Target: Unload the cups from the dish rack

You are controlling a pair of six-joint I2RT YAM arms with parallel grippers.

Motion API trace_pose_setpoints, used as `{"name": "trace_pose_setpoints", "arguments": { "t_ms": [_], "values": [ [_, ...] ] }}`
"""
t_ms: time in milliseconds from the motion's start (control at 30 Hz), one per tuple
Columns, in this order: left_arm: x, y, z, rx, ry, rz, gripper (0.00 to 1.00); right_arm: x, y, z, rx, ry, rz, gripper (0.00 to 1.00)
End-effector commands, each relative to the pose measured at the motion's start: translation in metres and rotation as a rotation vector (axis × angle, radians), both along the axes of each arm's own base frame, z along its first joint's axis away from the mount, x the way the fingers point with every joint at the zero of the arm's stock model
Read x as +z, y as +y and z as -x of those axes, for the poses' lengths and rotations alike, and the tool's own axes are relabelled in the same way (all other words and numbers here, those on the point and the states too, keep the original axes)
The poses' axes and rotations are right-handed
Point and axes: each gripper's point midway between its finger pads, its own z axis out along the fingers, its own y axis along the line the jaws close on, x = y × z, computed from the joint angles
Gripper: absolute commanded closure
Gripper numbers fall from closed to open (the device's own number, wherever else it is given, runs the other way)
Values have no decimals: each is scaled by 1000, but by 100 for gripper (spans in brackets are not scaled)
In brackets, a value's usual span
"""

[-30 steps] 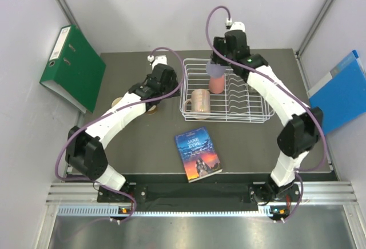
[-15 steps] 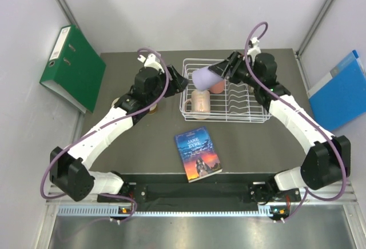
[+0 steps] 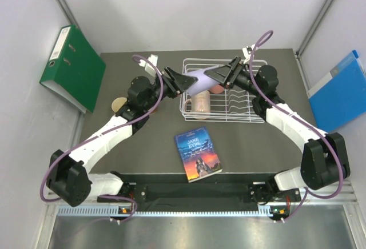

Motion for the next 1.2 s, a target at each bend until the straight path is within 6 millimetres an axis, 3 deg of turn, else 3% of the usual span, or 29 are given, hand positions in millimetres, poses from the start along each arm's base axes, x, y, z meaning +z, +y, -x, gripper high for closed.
{"name": "trace_pose_setpoints", "arguments": {
  "t_ms": [0, 300, 400, 433, 467, 567, 600, 633, 700, 733, 767, 833, 867, 967, 1133, 1167],
  "values": [
    [29, -2, 9, -47, -65, 110, 39, 47, 3, 27, 92, -154, -93, 100],
    [27, -23, 19, -198, -58, 192, 58, 37, 15, 33, 173, -124, -118, 100],
    [25, -28, 22, -245, -56, 215, 72, 35, 21, 34, 202, -117, -117, 100],
    [25, -28, 22, -252, -57, 217, 94, 35, 22, 35, 208, -117, -116, 100],
    [23, -29, 22, -257, -50, 212, 100, 35, 22, 35, 213, -115, -114, 100],
    [20, -26, 16, -238, -35, 180, 100, 33, 24, 33, 218, -107, -79, 98],
    [10, -25, 13, -226, 11, 145, 100, 31, 24, 31, 210, -130, -52, 92],
    [16, -22, 9, -212, 7, 130, 100, 24, 24, 29, 203, -96, -23, 70],
    [6, -17, 5, -187, 39, 50, 100, 31, 21, 26, 165, -146, 15, 46],
    [15, -12, 0, -164, 23, 39, 100, 25, 21, 24, 154, -111, 46, 24],
    [14, -8, -3, -148, 17, 7, 100, 36, 19, 23, 140, -139, 57, 16],
    [22, 5, -9, -114, 18, -18, 100, 32, 15, 15, 85, -135, 124, 1],
    [24, 10, -10, -103, 11, -26, 100, 46, 13, 13, 63, -167, 134, 0],
    [33, 37, -21, -52, 14, -20, 100, 54, 7, 4, 18, -194, 182, 1],
    [29, 80, -49, 96, 56, -80, 100, 51, -4, -8, -54, -174, 236, 1],
    [-3, 95, -57, 179, 149, -194, 100, 49, -6, -10, -75, -164, 254, 0]
  ]
}}
